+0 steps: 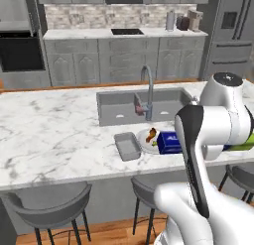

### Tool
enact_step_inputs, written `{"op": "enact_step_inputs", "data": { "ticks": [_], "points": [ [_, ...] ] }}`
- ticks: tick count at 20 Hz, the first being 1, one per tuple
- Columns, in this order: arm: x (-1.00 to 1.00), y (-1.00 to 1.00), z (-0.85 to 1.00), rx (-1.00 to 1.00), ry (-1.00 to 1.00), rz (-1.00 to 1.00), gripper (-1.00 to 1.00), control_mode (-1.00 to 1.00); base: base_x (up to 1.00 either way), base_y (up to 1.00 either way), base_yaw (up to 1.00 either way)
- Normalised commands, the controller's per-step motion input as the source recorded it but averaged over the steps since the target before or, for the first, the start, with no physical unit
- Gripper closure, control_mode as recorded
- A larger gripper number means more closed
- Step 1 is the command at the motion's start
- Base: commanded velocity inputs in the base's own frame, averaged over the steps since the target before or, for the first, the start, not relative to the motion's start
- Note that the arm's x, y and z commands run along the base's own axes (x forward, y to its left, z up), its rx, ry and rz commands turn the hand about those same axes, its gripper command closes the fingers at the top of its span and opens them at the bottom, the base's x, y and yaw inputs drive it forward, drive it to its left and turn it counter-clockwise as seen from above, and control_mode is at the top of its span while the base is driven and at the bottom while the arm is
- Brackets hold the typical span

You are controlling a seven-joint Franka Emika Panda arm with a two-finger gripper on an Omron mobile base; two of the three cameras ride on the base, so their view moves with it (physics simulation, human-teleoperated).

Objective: Retrieve the tupperware and aluminum foil from the cabinet and place them on the dining counter near the plate with chicken drumstick and broccoli to prepare for storing leftovers.

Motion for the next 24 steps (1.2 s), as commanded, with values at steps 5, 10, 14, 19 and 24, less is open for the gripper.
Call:
{"op": "enact_step_inputs", "data": {
  "ticks": [5, 10, 14, 19, 24],
  "points": [
    [0.0, 0.0, 0.0, 0.0, 0.0, 0.0, 1.0, 1.0, 0.69, -0.36, 0.59],
    [0.22, -0.11, -0.25, 0.01, -0.02, 0.19, 1.0, -1.0, 0.4, -0.13, 0.29],
    [0.44, -0.38, -0.43, 0.03, 0.0, 0.41, 1.0, -1.0, 0.0, 0.0, 0.0],
    [0.49, -0.34, -0.07, 0.06, 0.01, 0.19, 1.0, -1.0, 0.0, 0.0, 0.0],
    [0.37, -0.22, 0.0, 0.03, 0.01, 0.18, 1.0, -1.0, 0.0, 0.0, 0.0]
  ]
}}
